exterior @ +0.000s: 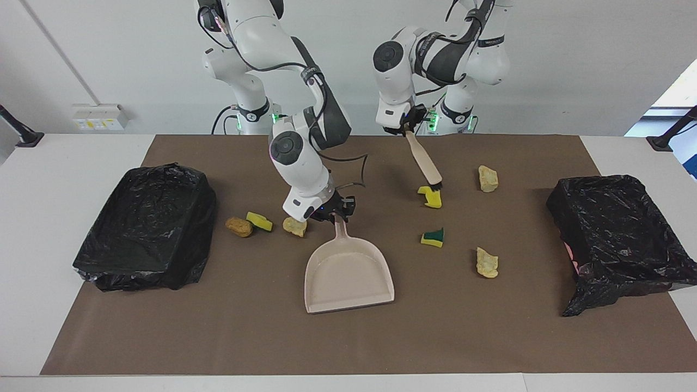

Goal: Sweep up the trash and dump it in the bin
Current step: 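Drag the dustpan toward the robot while the left gripper lifts the brush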

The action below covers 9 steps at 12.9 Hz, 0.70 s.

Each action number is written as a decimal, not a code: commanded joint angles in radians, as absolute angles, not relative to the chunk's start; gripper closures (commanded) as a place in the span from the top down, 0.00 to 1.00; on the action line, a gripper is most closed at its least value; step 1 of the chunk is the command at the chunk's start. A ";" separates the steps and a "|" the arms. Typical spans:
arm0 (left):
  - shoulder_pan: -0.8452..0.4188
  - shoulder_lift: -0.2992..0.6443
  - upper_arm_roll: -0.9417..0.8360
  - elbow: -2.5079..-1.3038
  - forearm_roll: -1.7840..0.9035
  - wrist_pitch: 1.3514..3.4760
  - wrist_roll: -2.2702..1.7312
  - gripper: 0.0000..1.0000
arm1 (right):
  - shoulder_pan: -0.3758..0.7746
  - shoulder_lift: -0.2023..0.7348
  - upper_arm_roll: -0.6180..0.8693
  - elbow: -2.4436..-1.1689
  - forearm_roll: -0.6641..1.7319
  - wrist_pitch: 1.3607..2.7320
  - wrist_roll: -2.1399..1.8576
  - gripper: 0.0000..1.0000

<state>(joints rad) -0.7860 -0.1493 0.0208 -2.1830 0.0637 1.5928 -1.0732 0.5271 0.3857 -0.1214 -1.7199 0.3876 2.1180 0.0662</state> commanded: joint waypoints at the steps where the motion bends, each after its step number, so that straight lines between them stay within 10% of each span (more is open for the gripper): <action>1: -0.674 -0.187 0.006 -2.241 0.104 1.536 -1.081 0.00 | 0.499 0.318 -0.117 -1.730 0.289 2.053 -0.120 0.00; 9: -0.443 -0.321 0.005 -2.467 0.135 1.574 -1.077 0.00 | 0.502 0.244 -0.112 -1.793 0.126 1.872 -0.740 0.00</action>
<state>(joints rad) -0.4695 -0.2587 0.0198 -2.4077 0.1137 1.5438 -1.0726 0.5045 0.3052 -0.1196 -1.7278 0.1511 1.9251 -0.5982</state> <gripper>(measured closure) 0.744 0.674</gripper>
